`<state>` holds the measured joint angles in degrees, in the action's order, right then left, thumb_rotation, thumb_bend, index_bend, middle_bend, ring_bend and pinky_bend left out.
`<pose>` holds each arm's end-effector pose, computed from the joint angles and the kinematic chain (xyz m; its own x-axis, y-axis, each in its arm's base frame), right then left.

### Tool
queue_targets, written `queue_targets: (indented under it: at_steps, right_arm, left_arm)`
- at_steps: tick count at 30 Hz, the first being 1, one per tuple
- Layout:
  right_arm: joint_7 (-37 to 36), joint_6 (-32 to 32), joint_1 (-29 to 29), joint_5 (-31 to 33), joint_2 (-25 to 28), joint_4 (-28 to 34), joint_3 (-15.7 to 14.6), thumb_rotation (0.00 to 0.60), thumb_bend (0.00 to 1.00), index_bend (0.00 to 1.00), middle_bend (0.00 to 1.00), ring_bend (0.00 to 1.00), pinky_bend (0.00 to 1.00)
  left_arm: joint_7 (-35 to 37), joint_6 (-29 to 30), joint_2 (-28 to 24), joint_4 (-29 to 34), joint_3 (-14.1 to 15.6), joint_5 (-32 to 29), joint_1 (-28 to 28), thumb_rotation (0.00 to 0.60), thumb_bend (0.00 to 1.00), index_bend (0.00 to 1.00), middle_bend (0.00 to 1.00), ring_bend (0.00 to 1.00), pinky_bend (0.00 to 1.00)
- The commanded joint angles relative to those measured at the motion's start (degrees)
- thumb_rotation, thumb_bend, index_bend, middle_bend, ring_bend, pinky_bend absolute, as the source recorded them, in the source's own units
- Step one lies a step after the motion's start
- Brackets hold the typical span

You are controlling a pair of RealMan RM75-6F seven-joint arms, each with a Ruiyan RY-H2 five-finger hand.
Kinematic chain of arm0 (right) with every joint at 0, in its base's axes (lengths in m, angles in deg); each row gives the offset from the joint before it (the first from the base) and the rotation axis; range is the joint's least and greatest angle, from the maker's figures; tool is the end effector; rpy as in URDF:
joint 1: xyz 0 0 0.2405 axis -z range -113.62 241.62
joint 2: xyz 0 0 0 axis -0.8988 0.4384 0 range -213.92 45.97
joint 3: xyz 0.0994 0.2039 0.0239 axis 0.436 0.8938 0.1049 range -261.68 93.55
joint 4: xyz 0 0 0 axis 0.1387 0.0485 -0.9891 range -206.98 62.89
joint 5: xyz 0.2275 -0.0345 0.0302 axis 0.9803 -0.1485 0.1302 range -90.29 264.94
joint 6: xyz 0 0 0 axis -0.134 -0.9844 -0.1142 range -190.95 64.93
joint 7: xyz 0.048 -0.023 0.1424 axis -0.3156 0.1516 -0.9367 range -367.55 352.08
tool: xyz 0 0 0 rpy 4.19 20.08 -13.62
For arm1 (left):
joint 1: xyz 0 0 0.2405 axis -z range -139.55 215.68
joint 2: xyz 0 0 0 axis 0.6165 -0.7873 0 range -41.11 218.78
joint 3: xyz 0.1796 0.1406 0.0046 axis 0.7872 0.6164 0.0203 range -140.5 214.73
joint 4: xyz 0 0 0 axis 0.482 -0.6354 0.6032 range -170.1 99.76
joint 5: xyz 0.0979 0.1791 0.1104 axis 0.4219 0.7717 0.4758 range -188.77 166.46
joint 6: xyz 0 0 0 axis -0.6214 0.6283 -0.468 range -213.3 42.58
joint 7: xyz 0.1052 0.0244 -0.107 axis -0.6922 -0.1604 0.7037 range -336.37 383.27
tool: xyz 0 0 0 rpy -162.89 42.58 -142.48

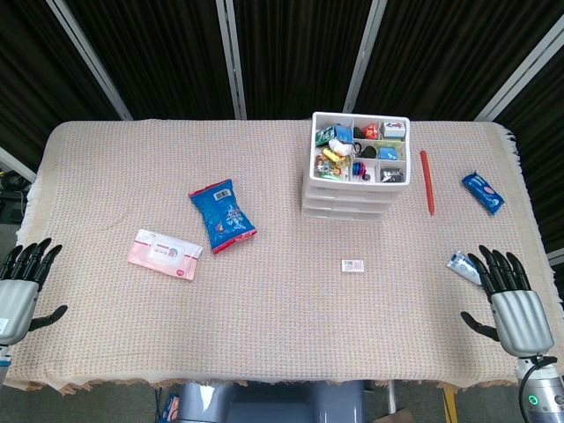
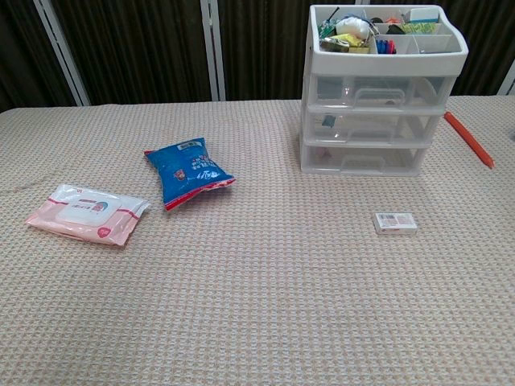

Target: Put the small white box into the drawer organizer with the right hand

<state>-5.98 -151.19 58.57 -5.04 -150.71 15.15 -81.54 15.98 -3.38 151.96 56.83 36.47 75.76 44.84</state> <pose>-0.2886 -0.1902 0.1215 0.4646 0.0577 0.8837 -0.8752 -0.1221 0.4681 -0.2963 0.1894 0.1188 0.5368 0.0713 0.8407 0.8435 -0.0638 -0.5333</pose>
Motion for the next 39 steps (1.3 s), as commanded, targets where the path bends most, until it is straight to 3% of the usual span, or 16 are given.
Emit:
queue_targets:
  at_steps: [1, 28, 30, 35, 39]
  right_arm:
    - [-0.1, 0.3, 0.0, 0.1, 0.2, 0.3, -0.1, 0.6, 0.06, 0.07, 0.0, 0.0, 0.0]
    - [-2.6, 1.3, 0.4, 2.9, 1.2, 3.4, 0.3, 0.6, 0.09, 0.09, 0.0, 0.0, 0.01]
    - [-3.8, 1.5, 0.3, 3.7, 1.3, 4.6, 0.9, 0.6, 0.1, 0.1, 0.07, 0.04, 0.09]
    - [-10.6, 6.6, -0.9, 9.7, 2.8, 13.6, 2.3, 0.6, 0.13, 0.12, 0.43, 0.42, 0.46]
    - [-17.0, 15.6, -4.0, 20.1, 4.9, 22.9, 5.4, 0.6, 0.19, 0.12, 0.58, 0.56, 0.53]
  left_arm:
    - [-0.1, -0.1, -0.1, 0.1, 0.0, -0.1, 0.0, 0.6, 0.2, 0.04, 0.0, 0.0, 0.0]
    - [-0.2, 1.9, 0.7, -0.5, -0.1, 1.5, -0.2, 0.6, 0.19, 0.04, 0.0, 0.0, 0.0]
    - [-0.1, 2.0, 0.7, -0.5, -0.1, 1.5, -0.2, 0.6, 0.2, 0.04, 0.0, 0.0, 0.0]
    - [0.2, 3.0, 0.9, -0.7, -0.4, 1.7, -0.4, 0.6, 0.2, 0.04, 0.0, 0.0, 0.0]
    - [0.2, 3.0, 1.2, -0.9, -0.6, 1.4, -0.4, 0.6, 0.2, 0.04, 0.0, 0.0, 0.0]
